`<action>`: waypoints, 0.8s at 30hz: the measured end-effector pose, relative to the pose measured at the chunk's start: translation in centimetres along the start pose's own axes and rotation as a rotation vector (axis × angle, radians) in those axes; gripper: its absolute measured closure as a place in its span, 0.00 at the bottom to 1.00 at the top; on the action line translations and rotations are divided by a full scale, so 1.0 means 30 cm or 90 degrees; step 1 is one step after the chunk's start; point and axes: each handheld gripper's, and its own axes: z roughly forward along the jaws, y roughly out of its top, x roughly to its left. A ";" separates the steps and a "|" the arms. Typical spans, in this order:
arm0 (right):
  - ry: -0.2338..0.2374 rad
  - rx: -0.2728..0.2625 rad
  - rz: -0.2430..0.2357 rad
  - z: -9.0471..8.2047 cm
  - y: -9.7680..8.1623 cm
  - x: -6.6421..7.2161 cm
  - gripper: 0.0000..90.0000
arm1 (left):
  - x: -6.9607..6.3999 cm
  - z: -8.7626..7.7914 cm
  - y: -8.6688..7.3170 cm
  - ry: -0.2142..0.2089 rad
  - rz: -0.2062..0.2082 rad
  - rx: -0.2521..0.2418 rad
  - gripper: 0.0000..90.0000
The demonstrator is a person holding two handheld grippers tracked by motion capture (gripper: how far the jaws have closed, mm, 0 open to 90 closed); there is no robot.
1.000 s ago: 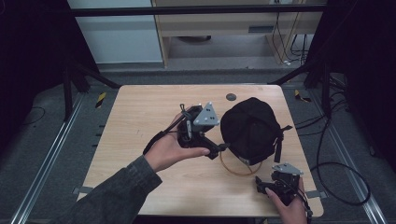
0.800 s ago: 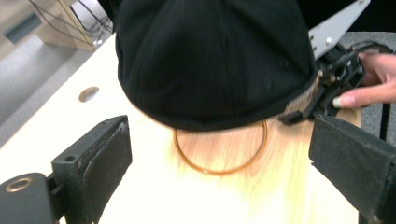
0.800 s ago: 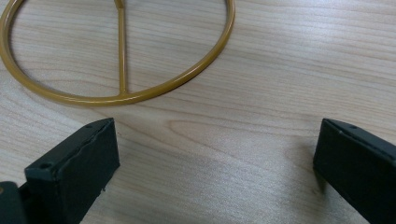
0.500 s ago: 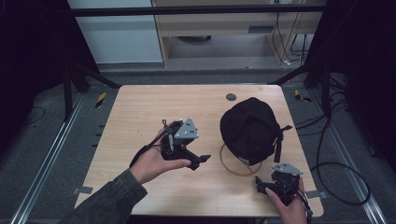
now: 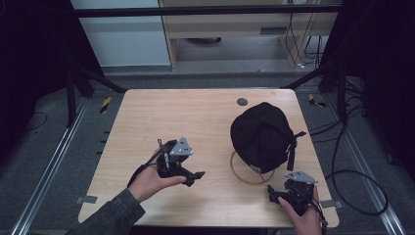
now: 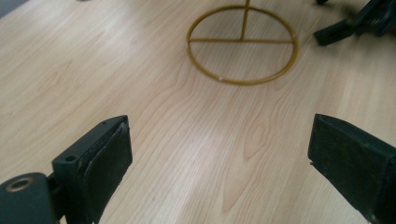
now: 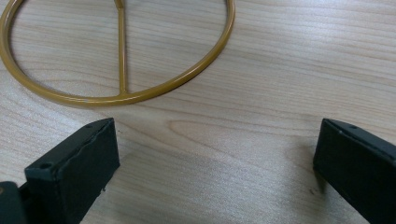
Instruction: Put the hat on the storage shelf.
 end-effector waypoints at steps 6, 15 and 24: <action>0.000 0.000 0.000 0.000 0.000 0.000 0.00 | 0.037 0.005 -0.089 0.011 -0.044 0.000 0.08; 0.000 0.000 0.000 0.000 0.000 0.000 0.00 | 0.087 0.009 -0.194 0.030 -0.084 0.013 0.08; 0.000 0.000 0.000 0.000 0.000 0.000 0.00 | 0.152 -0.006 -0.328 0.056 -0.127 0.030 0.08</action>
